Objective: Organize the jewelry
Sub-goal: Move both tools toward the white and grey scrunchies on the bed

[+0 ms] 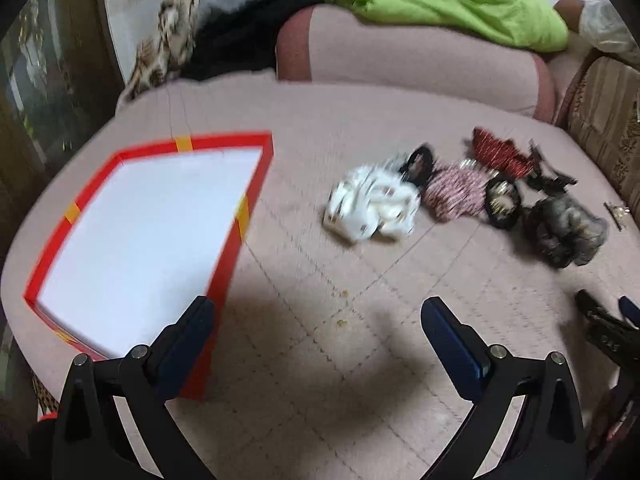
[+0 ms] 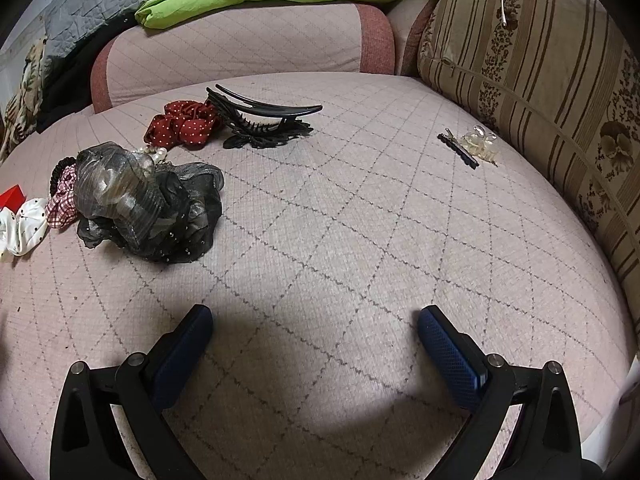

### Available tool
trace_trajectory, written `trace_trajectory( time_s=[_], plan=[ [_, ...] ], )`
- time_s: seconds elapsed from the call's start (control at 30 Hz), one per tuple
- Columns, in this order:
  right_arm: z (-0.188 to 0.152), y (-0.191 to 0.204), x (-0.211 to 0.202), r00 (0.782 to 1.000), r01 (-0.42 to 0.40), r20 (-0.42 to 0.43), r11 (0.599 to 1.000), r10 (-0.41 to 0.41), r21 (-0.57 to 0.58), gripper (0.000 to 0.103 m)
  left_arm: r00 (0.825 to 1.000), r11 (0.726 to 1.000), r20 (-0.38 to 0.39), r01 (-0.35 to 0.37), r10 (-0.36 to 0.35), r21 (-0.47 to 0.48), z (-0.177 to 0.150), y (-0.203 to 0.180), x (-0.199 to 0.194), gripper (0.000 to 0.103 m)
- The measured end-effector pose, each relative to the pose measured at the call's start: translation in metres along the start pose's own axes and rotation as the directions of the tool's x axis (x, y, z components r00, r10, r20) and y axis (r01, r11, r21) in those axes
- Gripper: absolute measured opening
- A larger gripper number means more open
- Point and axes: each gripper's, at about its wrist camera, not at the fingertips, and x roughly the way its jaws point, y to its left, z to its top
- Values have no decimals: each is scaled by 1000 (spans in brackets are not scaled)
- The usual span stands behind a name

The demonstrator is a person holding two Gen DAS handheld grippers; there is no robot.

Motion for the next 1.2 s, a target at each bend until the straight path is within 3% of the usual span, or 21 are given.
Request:
trace_trajectory(
  time_s=[0.17, 0.27, 0.33, 0.47, 0.57, 0.77, 0.93, 1.2],
  plan=[
    [1, 3, -6, 1000, 5, -3, 1000, -5, -15, 103, 995, 1000, 98, -26, 25, 8, 8, -5, -38, 103],
    [-2, 5, -22, 999, 21, 43, 999, -20, -30, 101, 991, 999, 128, -37, 34, 20, 11, -4, -55, 103],
    [-1, 4, -40, 995, 14, 96, 1000, -12, -22, 101, 990, 998, 133, -50, 46, 25, 12, -5, -64, 103],
    [4, 4, -81, 978, 8, 209, 1000, -6, -9, 101, 993, 1000, 115, -8, 6, 19, 11, -3, -72, 103],
    [7, 5, -103, 969, -6, 249, 1000, 9, -11, 101, 994, 1000, 110, 18, -20, 19, 10, -4, -76, 103],
    [13, 8, -121, 971, -92, 221, 996, 91, -6, 101, 993, 998, 101, 61, -63, 20, 8, -5, -85, 103],
    [16, 15, -120, 973, -179, 143, 984, 180, -17, 101, 994, 996, 70, 78, -81, 41, 7, -9, -83, 103],
    [12, 28, -111, 971, -210, 105, 976, 215, -60, 99, 996, 995, 7, 84, -84, 59, 4, -12, -66, 103]
  ],
)
